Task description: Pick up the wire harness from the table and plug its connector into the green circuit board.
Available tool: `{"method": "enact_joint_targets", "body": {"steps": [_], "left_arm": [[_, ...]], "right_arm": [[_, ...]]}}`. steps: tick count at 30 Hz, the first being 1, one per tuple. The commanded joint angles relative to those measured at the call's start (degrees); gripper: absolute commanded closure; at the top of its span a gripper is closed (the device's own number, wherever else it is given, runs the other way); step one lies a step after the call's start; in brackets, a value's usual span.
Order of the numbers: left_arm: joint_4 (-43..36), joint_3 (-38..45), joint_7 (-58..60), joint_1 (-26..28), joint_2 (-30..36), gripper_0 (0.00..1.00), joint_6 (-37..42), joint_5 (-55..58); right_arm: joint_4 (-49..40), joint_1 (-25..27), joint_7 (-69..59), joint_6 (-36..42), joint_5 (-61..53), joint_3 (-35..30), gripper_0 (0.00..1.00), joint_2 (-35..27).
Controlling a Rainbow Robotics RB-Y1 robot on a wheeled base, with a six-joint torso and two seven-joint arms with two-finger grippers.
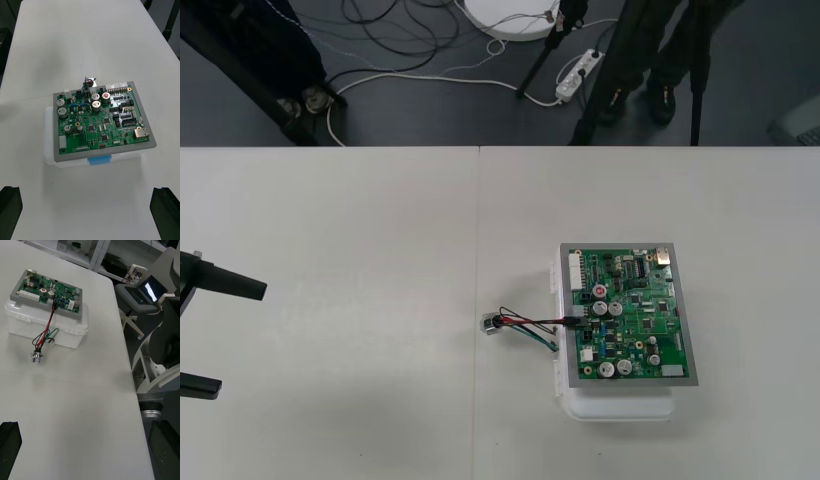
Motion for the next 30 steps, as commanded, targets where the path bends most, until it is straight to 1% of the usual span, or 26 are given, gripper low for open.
{"method": "enact_joint_targets", "body": {"steps": [1, 4, 11, 18, 30], "left_arm": [[0.2, 1.9, -11.6, -0.8, 1.4, 0.00, 1.0, -0.1], [0.9, 1.9, -14.1, -0.8, 1.3, 0.00, 0.9, 0.4], [0.9, 1.9, -14.1, -0.8, 1.1, 0.00, 0.6, 0.8], [0.9, 1.9, -14.0, -0.7, 0.3, 0.00, 0.6, 0.0], [0.9, 1.9, -14.0, -0.7, 0.3, 0.00, 0.6, 0.0]], "right_arm": [[0.9, 2.2, 1.9, -0.5, -1.6, -1.2, 0.00, -4.0], [1.0, 2.4, 2.6, -0.5, -1.6, -1.2, 0.00, -4.4], [1.0, 2.5, 4.2, -0.5, -2.9, 0.0, 0.00, -4.4], [0.9, 2.5, 11.3, -0.5, -2.7, 0.7, 0.00, -4.4], [0.9, 2.4, 13.1, -0.5, -2.8, 1.2, 0.00, -4.4]]}}
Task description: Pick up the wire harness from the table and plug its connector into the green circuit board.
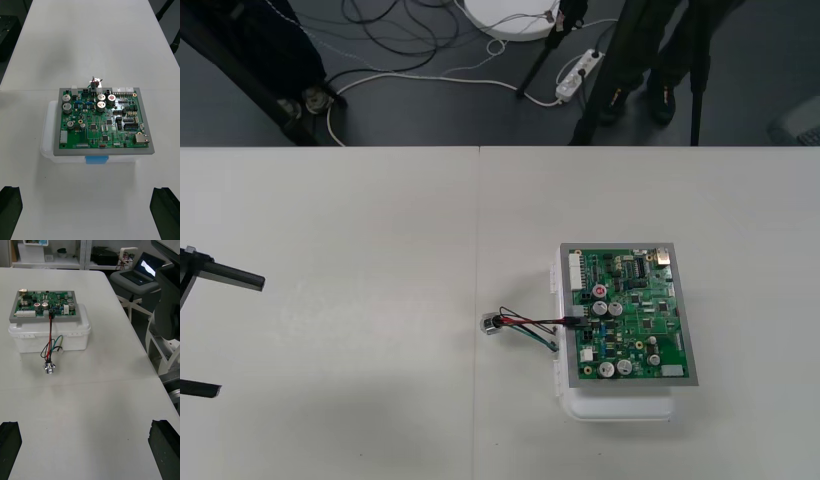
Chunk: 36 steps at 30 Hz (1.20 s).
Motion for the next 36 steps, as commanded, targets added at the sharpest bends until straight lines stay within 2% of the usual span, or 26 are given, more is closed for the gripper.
{"method": "enact_joint_targets", "body": {"steps": [1, 36], "left_arm": [[0.2, 1.9, 3.1, -0.7, 0.3, 0.00, 0.6, -0.1], [0.2, 1.9, 3.1, -0.7, 0.3, 0.00, 0.6, -0.1]], "right_arm": [[0.0, 0.9, 3.0, -0.5, -0.7, 1.0, 0.00, -2.6], [0.5, 0.9, 2.5, -0.5, -1.5, 1.6, 0.00, -2.6]]}}
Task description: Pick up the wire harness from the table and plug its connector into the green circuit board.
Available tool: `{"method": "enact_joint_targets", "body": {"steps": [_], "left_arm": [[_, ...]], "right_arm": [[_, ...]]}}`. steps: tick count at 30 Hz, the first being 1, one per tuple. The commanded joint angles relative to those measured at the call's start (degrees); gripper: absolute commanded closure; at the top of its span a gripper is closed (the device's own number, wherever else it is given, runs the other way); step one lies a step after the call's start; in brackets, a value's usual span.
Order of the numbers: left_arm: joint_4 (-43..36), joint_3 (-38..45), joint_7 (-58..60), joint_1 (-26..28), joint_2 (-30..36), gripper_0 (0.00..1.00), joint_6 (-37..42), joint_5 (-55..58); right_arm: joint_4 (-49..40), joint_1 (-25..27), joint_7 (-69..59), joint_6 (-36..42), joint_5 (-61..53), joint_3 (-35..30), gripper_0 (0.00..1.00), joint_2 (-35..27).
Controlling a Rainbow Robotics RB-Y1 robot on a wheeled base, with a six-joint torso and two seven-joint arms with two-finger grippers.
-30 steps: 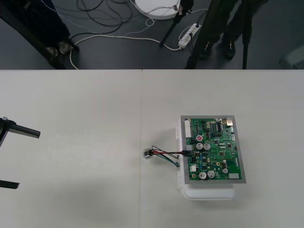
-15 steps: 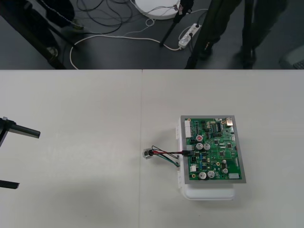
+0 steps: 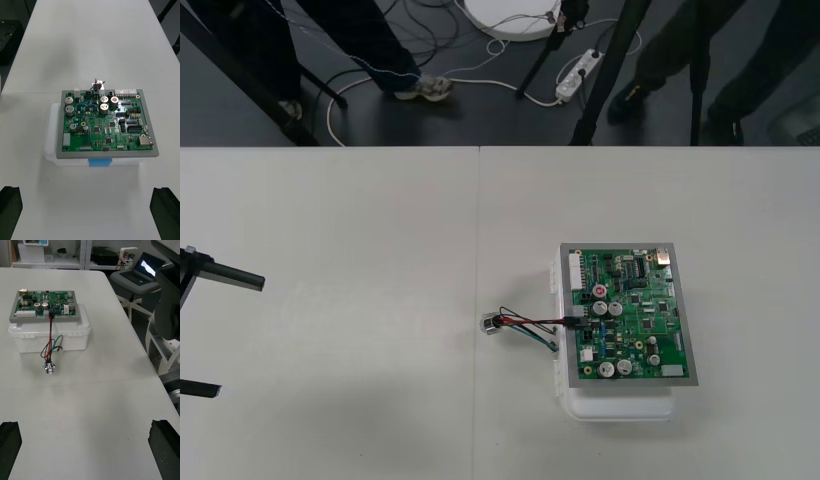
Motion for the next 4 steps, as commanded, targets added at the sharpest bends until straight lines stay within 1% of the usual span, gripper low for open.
{"method": "enact_joint_targets", "body": {"steps": [1, 4], "left_arm": [[0.1, 1.9, 3.1, -0.7, 0.3, 0.00, 0.6, 0.0], [0.1, 1.9, 3.1, -0.7, 0.3, 0.00, 0.6, 0.0]], "right_arm": [[0.3, 0.9, 2.5, -0.5, -0.9, 0.6, 0.00, -2.6], [0.3, 0.9, 2.5, -0.5, -0.9, 0.6, 0.00, -2.6]]}}
